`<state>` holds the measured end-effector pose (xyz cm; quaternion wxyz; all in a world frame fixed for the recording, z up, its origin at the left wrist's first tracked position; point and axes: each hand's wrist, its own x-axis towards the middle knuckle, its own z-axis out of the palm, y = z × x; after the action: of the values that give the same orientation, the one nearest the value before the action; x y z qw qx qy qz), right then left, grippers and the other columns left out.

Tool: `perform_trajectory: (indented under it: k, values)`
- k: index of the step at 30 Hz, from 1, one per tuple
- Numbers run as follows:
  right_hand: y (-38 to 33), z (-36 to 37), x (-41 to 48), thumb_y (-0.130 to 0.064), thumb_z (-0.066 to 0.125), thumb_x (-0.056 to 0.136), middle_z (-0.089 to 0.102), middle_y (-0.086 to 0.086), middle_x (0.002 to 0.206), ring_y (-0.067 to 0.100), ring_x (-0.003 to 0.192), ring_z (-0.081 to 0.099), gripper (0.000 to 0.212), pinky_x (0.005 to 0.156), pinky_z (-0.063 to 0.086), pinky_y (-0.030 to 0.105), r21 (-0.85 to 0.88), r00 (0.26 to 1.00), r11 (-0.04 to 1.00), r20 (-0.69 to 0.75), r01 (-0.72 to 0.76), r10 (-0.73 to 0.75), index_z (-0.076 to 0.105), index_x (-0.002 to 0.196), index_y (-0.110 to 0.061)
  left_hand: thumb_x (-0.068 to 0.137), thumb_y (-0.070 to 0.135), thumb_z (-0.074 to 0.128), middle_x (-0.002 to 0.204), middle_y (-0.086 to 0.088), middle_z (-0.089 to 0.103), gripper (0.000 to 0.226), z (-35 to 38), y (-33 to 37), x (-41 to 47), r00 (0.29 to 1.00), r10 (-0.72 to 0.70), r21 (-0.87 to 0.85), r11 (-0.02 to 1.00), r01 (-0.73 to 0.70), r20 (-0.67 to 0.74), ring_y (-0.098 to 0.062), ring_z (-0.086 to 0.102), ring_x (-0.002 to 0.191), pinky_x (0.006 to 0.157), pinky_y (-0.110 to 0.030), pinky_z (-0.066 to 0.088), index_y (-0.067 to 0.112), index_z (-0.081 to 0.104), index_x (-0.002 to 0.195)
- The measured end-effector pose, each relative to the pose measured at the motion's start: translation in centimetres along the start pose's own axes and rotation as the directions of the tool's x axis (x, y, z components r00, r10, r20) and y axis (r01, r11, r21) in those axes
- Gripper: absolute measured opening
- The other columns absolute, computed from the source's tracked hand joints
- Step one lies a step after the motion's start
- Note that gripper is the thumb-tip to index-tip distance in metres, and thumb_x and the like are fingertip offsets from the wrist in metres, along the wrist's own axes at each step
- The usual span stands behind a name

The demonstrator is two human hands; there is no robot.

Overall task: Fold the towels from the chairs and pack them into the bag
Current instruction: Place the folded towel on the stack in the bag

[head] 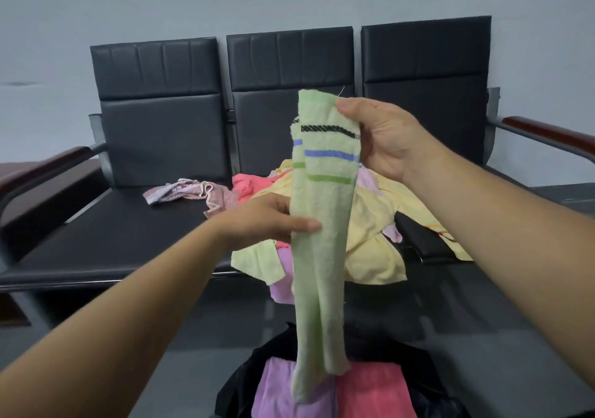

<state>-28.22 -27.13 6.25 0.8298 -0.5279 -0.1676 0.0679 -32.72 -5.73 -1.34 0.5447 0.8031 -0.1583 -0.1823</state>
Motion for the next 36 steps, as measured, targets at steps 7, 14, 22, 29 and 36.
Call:
perform_trajectory:
  k: [7, 14, 22, 29, 36]
  values:
    - [4.4, -4.4, 1.4, -0.003, 0.069, 0.094, 0.072, 0.017, 0.118, 0.024, 0.092, 0.076, 0.036, 0.071, 0.064, 0.035, -0.121, 0.933, 0.936, -0.190, -0.331, 0.305, 0.064, 0.129, 0.001, 0.091, 0.017, 0.067, 0.119, -0.014, 0.073, 0.029, 1.7, -2.2, 0.6, 0.998, 0.056, -0.398, 0.915, -0.066, -0.038, -0.026, 0.070, 0.109, 0.094, -0.038, 0.058, 0.006, 0.071, 0.117]
    - [9.5, -6.5, -1.1, -0.049, 0.070, 0.088, 0.062, 0.015, 0.138, 0.027, 0.115, 0.064, 0.058, 0.110, 0.048, 0.042, -0.034, 0.828, 0.833, 0.093, -0.552, 0.552, 0.066, 0.130, -0.010, 0.089, 0.015, 0.061, 0.128, -0.022, 0.061, 0.031, 1.4, -2.2, 2.0, 0.960, 0.120, -0.711, 0.650, -0.269, -0.254, -0.030, 0.064, 0.116, 0.098, -0.041, 0.056, 0.003, 0.071, 0.115]
    - [12.5, -8.9, -2.6, -0.013, 0.069, 0.091, 0.065, 0.014, 0.138, 0.029, 0.127, 0.063, 0.042, 0.109, 0.048, 0.045, -0.071, 0.711, 0.743, 0.242, -0.666, 0.661, 0.066, 0.132, -0.007, 0.095, 0.020, 0.061, 0.130, -0.018, 0.067, 0.045, 0.8, -3.7, 2.9, 0.956, -0.041, -0.768, 0.606, -0.208, -0.291, -0.026, 0.068, 0.116, 0.092, -0.036, 0.059, -0.002, 0.059, 0.134]
    - [12.0, -8.1, -0.8, -0.006, 0.062, 0.092, 0.063, 0.017, 0.140, 0.031, 0.129, 0.061, 0.050, 0.103, 0.054, 0.041, 0.045, 0.906, 0.917, 0.179, -0.396, 0.383, 0.056, 0.142, -0.002, 0.097, 0.015, 0.056, 0.122, -0.002, 0.071, 0.037, -1.3, -5.0, 3.7, 0.961, 0.153, -0.522, 0.814, -0.254, -0.229, -0.020, 0.069, 0.109, 0.084, -0.037, 0.059, 0.024, 0.059, 0.133]
    - [11.6, -8.7, 0.9, -0.005, 0.069, 0.088, 0.064, 0.014, 0.139, 0.029, 0.125, 0.065, 0.055, 0.104, 0.053, 0.042, 0.070, 0.942, 0.941, 0.097, -0.330, 0.323, 0.056, 0.142, -0.005, 0.090, 0.014, 0.066, 0.099, -0.011, 0.078, 0.014, -0.1, -6.6, 4.9, 0.985, -0.044, -0.341, 0.940, -0.017, -0.169, -0.021, 0.075, 0.087, 0.077, -0.031, 0.059, 0.007, 0.078, 0.091]
